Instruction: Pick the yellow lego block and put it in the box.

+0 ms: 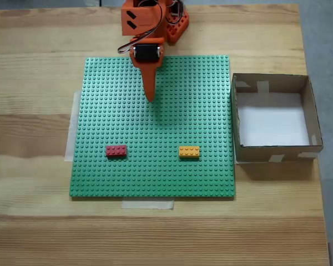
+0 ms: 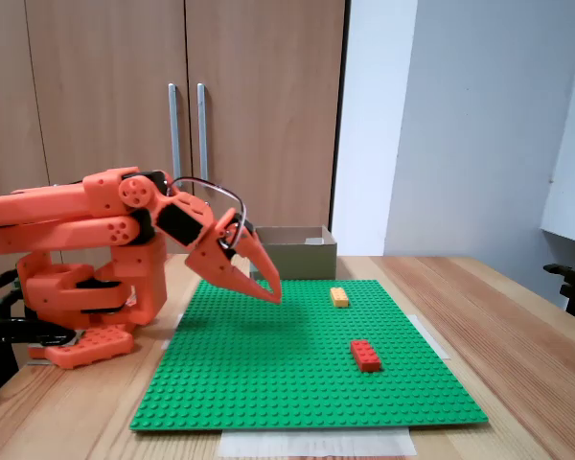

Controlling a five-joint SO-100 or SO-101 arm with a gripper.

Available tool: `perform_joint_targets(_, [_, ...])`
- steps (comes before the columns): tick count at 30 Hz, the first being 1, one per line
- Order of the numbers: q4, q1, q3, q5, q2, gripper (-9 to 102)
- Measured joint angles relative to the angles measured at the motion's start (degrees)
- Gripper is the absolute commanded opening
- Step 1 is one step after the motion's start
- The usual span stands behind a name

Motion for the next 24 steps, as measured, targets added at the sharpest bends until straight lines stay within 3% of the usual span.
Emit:
perform_joint_targets(7, [4.5, 0.0, -5.5, 1.9, -7.7, -1])
perform_joint_targets(24, [17.1, -3.1, -35.3, 3.3, -35.0, 1])
